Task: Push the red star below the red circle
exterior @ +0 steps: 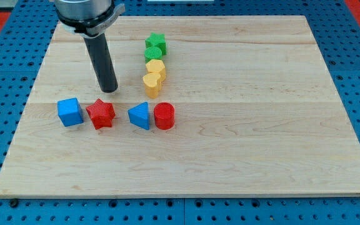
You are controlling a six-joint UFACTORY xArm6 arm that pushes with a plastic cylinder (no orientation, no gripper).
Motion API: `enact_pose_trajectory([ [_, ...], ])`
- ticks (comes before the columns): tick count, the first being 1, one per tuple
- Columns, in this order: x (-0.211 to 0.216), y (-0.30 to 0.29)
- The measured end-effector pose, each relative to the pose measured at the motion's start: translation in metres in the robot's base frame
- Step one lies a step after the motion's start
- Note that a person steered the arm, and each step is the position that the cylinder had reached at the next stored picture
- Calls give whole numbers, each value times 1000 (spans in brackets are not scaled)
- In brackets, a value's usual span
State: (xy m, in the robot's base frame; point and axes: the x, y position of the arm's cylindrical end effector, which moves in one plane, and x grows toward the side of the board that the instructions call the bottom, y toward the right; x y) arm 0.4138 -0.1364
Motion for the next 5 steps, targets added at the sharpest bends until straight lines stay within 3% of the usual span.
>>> enact_pose_trajectory([
  [1, 0, 2],
  [4, 68, 8],
  [5, 44, -15],
])
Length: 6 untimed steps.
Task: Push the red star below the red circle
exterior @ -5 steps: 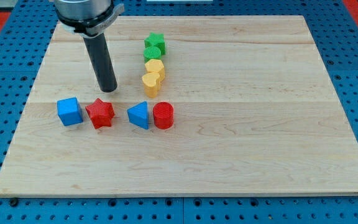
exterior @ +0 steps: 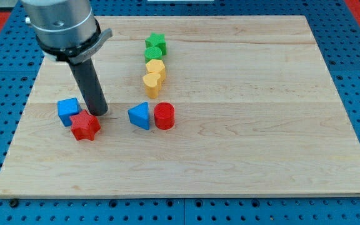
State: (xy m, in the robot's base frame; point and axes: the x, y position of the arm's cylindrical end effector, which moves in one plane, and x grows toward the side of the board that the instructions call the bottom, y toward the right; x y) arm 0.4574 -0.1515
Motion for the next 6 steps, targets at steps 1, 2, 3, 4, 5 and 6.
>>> enact_pose_trajectory([
  [1, 6, -25],
  [2, 45, -42],
  [3, 77, -33],
  [4, 101, -33],
  [5, 127, -64],
  [6, 114, -18],
])
